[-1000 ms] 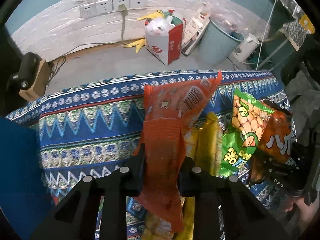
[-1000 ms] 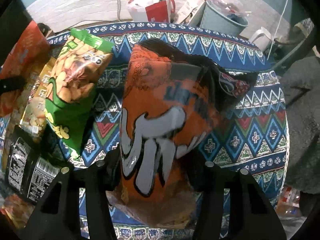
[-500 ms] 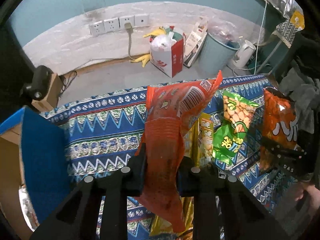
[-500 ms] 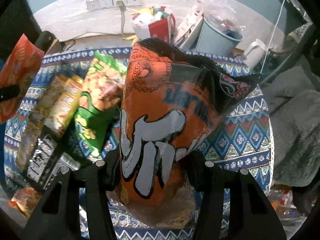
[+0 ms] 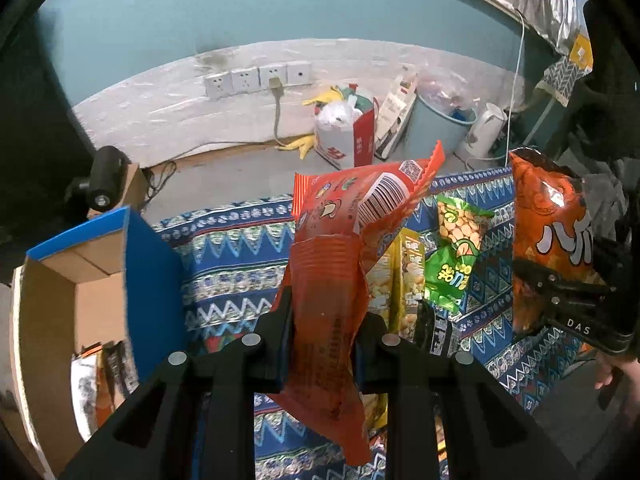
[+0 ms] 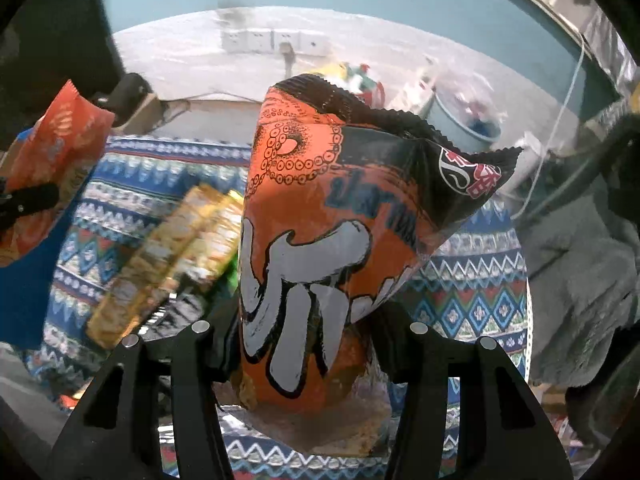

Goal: Organize snacks
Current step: 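Grasp the orange bag with the left tool while the right tool grasps the orange Thai-text bag, then carry both orange bags into the cardboard box and open both tools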

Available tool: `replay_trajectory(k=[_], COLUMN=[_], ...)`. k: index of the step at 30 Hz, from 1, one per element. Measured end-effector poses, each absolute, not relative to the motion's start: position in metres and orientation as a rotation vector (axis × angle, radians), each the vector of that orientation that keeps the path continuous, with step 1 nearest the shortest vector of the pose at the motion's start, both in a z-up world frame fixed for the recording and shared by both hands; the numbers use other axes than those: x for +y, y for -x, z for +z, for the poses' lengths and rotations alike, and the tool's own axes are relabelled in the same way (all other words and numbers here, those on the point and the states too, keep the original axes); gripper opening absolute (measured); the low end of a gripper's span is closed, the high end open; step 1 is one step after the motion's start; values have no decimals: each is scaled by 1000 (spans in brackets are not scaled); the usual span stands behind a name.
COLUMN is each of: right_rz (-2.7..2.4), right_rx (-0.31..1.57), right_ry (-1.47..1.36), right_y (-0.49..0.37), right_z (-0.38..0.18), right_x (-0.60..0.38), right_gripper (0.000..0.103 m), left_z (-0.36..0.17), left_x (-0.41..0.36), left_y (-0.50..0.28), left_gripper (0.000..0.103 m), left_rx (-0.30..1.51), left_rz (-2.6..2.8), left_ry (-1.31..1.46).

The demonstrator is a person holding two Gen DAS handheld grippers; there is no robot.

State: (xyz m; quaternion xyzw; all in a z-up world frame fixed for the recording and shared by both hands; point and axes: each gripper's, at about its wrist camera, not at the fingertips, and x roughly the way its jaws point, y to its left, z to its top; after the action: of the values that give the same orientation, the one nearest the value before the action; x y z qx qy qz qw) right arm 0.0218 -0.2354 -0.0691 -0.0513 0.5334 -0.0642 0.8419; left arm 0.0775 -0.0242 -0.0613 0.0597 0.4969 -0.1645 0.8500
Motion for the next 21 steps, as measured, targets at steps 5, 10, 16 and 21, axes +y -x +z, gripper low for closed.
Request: replay_trajectory(k=[5, 10, 16, 21], right_rz=[-86, -35, 26, 75], right_rx=[1098, 1078, 1061, 1058], right_ry=[136, 156, 176, 189], right_y=[-21, -24, -31, -40], right_z=[-56, -45, -38, -35], right_x=[-209, -184, -150, -122], right_gripper=[52, 52, 52, 52], left_z=[-46, -35, -29, -27], left_x=[-6, 16, 44, 69], left_y=[-68, -58, -50, -45], left_gripper=[23, 23, 23, 23], left_rx=[1017, 992, 974, 965], left_rz=[-330, -311, -275, -249], left_ry=[-113, -98, -76, -51])
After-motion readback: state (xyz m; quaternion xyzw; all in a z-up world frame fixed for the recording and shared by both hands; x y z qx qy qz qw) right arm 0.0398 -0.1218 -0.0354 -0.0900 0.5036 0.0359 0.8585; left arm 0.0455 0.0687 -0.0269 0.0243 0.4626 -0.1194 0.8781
